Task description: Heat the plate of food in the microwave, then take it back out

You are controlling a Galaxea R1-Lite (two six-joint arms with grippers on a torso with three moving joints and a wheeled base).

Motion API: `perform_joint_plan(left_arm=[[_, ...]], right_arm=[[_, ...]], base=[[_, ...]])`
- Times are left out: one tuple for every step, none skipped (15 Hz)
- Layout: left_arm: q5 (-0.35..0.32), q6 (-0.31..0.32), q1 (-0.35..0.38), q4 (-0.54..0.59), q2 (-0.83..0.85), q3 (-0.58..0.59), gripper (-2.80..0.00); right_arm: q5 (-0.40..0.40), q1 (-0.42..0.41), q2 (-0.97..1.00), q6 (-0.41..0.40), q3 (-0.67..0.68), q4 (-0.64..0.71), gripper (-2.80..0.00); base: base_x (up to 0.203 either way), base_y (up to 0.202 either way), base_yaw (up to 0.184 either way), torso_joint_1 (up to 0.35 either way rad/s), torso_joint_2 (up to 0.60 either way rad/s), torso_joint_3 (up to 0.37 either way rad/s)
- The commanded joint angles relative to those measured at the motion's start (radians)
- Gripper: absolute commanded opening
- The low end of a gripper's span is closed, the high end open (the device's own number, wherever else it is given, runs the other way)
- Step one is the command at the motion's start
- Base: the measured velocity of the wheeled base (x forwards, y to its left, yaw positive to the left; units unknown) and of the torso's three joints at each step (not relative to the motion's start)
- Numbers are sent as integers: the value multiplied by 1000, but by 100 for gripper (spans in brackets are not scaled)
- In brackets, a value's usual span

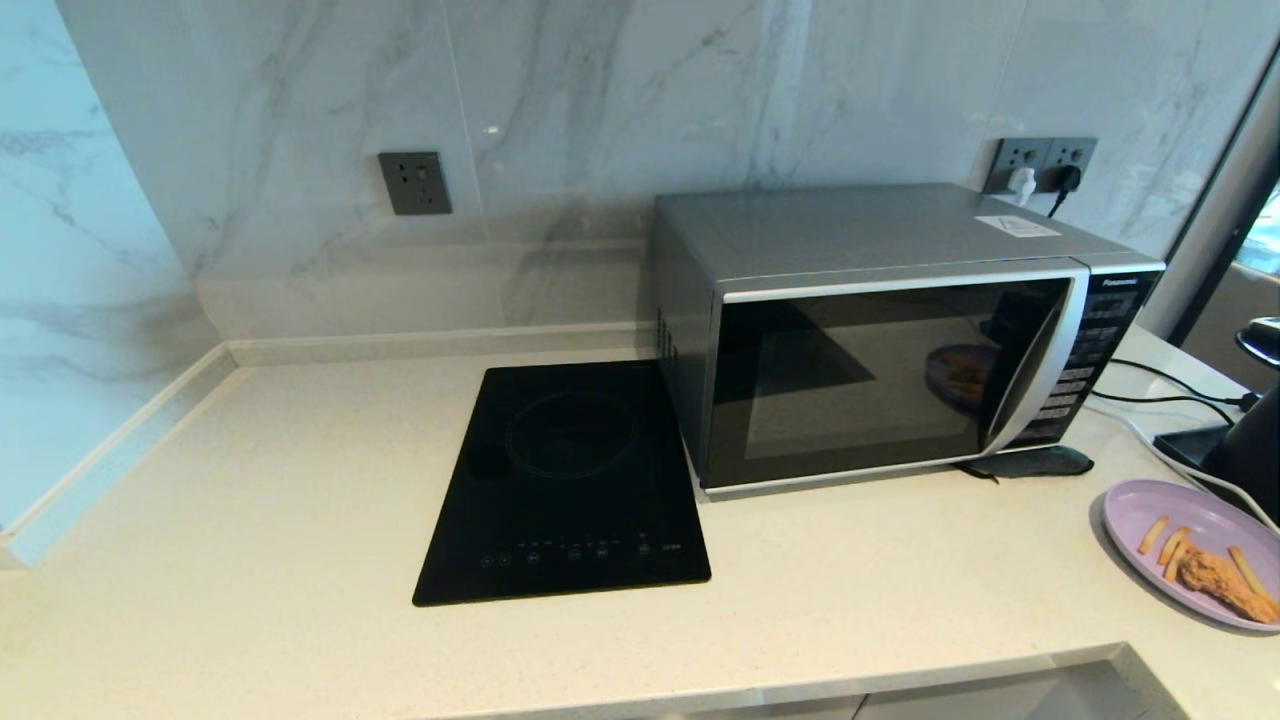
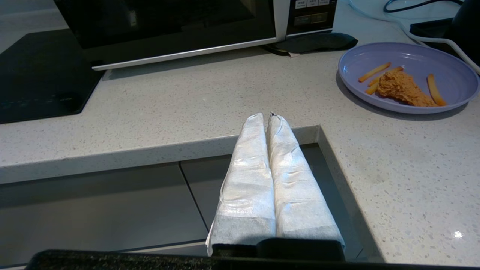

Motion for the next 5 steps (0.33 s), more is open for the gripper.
perform_joint_plan(left_arm=[[1, -1, 0, 0, 2, 0, -280], [1, -1, 0, 0, 2, 0, -280], [1, -1, 0, 0, 2, 0, -280], [1, -1, 0, 0, 2, 0, -280], [1, -1, 0, 0, 2, 0, -280]], right_arm=[[1, 0, 1, 0, 0, 2, -280], [2, -1, 1, 0, 0, 2, -280], [1, 0, 1, 2, 2, -1, -280], [-1, 0, 1, 3, 2, -1, -280], [-1, 0, 1, 3, 2, -1, -280]], base=[[0, 0, 0, 0, 0, 0], [0, 0, 0, 0, 0, 0], [0, 0, 0, 0, 0, 0], [0, 0, 0, 0, 0, 0], [0, 0, 0, 0, 0, 0]])
